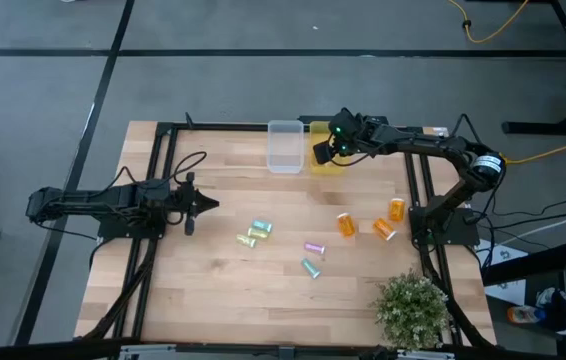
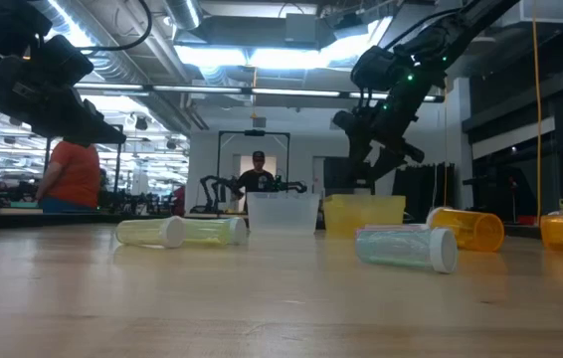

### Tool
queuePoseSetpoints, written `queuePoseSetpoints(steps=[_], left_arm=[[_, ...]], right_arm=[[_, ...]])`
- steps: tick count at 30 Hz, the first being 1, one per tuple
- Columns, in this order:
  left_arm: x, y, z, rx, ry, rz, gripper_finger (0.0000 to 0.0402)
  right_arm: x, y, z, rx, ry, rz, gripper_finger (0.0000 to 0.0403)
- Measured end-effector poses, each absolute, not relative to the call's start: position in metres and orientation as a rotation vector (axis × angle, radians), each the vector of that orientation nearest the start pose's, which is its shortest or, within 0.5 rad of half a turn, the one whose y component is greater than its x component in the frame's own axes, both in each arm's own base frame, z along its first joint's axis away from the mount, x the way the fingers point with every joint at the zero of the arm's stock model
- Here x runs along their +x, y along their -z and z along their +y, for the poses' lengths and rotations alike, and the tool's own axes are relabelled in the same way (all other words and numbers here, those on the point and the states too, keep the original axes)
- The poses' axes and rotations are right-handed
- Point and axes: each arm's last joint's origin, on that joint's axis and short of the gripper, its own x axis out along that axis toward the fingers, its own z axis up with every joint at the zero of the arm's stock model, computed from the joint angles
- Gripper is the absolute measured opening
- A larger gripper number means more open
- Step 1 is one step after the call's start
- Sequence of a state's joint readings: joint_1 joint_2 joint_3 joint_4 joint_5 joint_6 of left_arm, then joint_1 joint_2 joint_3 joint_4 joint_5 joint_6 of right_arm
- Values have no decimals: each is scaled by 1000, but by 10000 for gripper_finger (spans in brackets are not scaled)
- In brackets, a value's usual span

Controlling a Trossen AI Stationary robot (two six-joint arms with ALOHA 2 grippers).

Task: Pick and place medicine bottles into bin by pill shape (circle, oval)
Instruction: Put the large orange pill bottle into the yellow bin

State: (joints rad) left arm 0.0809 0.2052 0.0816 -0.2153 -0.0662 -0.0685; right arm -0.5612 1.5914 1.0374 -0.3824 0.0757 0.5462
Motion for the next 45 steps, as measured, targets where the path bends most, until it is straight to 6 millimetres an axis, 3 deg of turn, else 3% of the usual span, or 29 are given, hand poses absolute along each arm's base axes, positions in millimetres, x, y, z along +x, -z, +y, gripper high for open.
queuePoseSetpoints(steps=[5,10,17,26,34,45], left_arm=[[103,-155,10,-70,-157,334,23],[103,-154,10,-70,-157,335,23],[103,-154,10,-70,-157,334,23],[103,-155,10,-70,-157,334,23],[103,-154,10,-70,-157,335,23],[103,-154,10,-70,-157,335,23]], right_arm=[[264,-224,-164,856,613,784,234],[243,-240,-141,907,499,914,225],[216,-265,-94,853,668,1029,222],[186,-289,-47,830,736,1038,222],[163,-293,-25,849,842,1106,222],[156,-291,-8,889,901,1162,222]])
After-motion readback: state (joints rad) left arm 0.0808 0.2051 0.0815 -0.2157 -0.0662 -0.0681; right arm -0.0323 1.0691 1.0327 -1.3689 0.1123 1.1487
